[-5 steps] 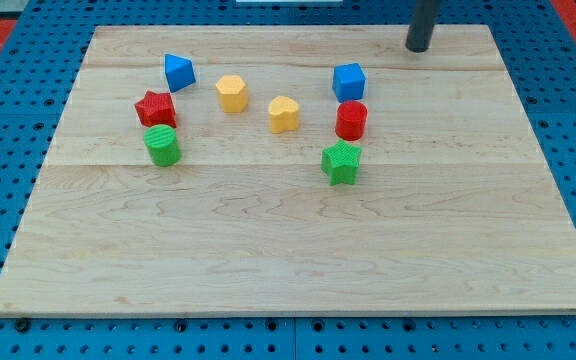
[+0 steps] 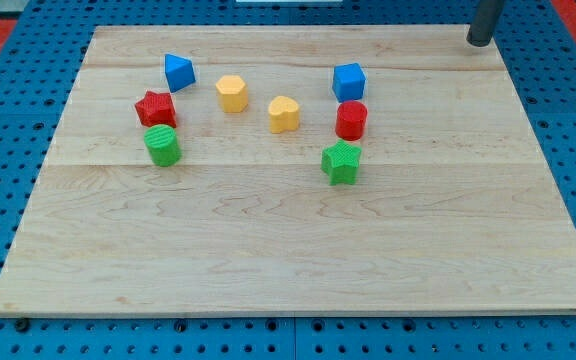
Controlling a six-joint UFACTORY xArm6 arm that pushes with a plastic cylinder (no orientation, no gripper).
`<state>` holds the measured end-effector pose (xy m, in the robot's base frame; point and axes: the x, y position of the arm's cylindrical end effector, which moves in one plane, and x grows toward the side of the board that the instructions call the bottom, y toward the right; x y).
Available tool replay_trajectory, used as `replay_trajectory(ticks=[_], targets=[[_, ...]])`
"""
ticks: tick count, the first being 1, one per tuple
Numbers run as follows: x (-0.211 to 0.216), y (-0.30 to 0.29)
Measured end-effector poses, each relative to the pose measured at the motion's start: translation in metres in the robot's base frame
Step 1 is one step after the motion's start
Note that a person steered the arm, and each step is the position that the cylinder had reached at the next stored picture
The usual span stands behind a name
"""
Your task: Slide the yellow heart to the bottom of the yellow hexagon
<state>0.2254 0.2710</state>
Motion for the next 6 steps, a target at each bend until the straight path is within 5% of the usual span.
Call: replay_trajectory(ticks=[4,6], targets=[[0.012,0.014],[0.104,-0.024]])
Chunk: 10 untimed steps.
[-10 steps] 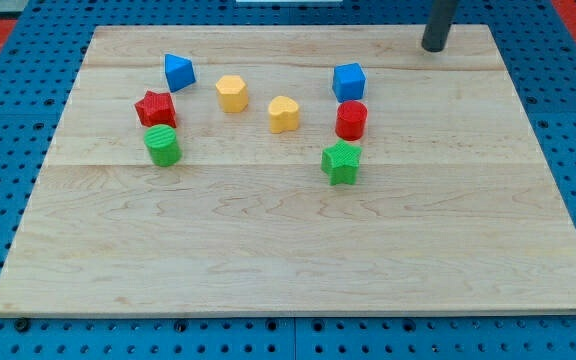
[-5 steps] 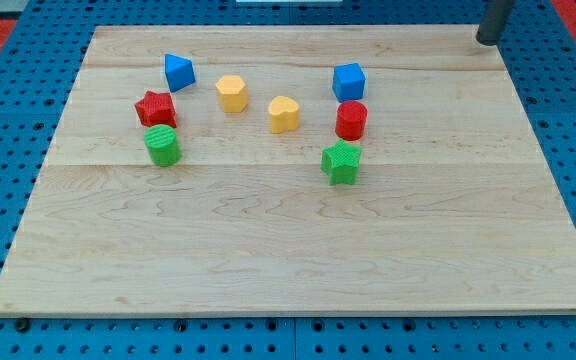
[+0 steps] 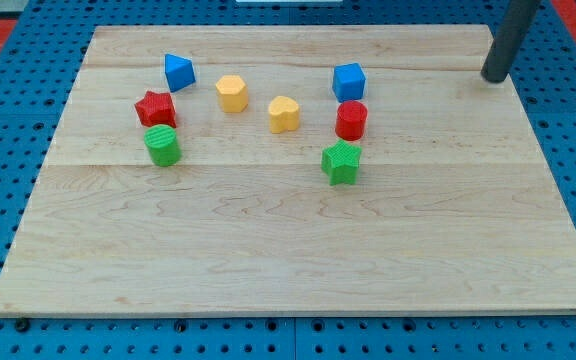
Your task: Slide the yellow heart to the bottom of the yellow hexagon
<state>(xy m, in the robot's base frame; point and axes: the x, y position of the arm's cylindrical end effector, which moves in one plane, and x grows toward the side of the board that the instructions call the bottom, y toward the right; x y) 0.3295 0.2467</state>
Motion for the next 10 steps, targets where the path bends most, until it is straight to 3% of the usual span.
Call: replay_trajectory(ticks=[1,4,5,8,10], targets=[[0.066,-0.030],[0.199,-0.166],[0.206,-0.261],[0.086,-0.264],[0.070,-0.258]])
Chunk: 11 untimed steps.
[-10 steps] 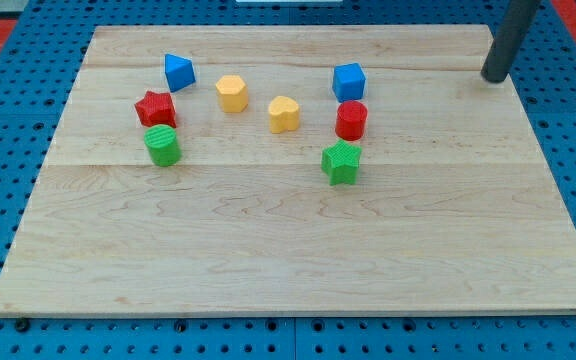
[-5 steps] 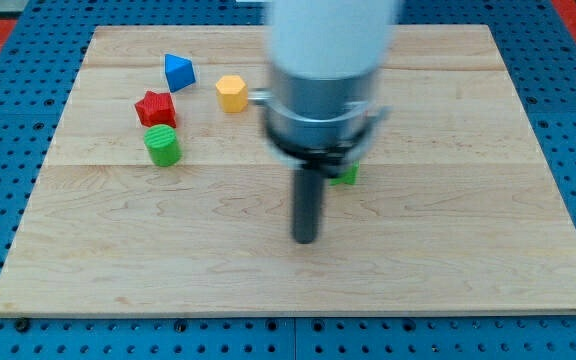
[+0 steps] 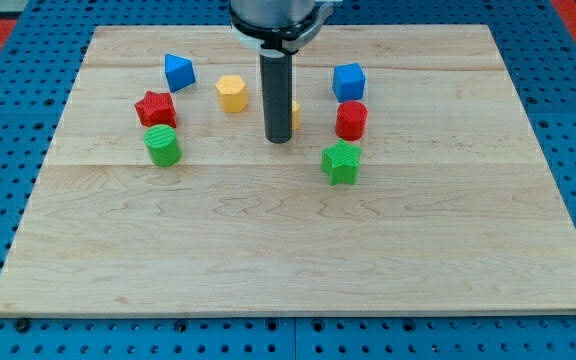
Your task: Slide the yellow heart to the bottom of the yellow hexagon
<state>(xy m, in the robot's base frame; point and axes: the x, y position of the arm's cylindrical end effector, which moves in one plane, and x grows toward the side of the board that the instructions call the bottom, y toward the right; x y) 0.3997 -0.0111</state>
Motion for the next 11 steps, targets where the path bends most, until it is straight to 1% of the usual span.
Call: replay_trajectory(ticks=[2,4,5,6,8,10,11], targets=[[-0.033,0.002],[-0.035,0.030],[-0.048,0.031],[-0.050,0.019],[-0.049,0.026],[-0.108,0.022],[-0.126,0.006]])
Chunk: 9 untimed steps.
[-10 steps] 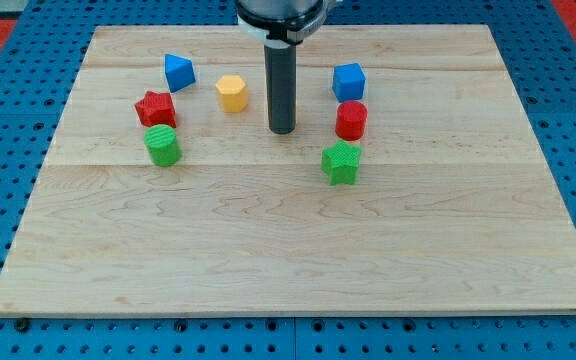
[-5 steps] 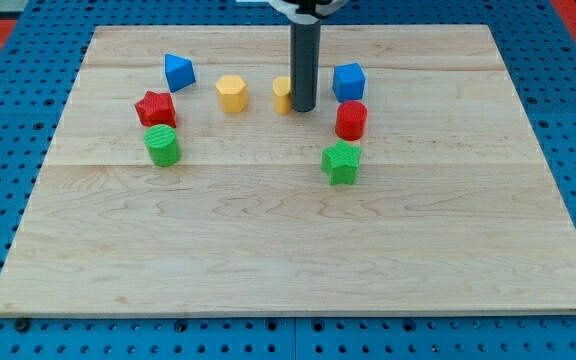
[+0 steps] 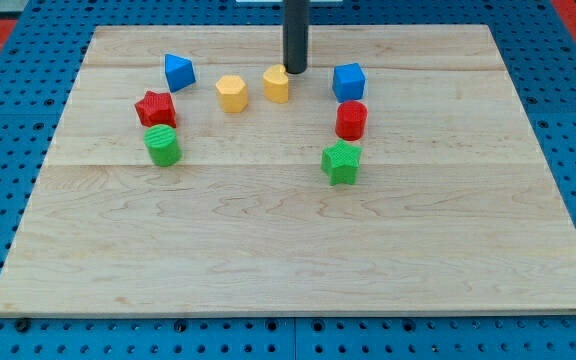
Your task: Slide the yellow heart to the bottom of the yellow hexagon
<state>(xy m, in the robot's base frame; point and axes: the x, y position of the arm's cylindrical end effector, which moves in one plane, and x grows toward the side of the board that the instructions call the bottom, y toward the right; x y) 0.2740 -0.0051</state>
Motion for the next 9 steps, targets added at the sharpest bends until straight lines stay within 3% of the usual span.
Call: replay_trajectory(ticks=[2,4,6,9], targets=[[0.049,-0.016],[0.064,0.006],[0.105,0.019],[0.084,-0.043]])
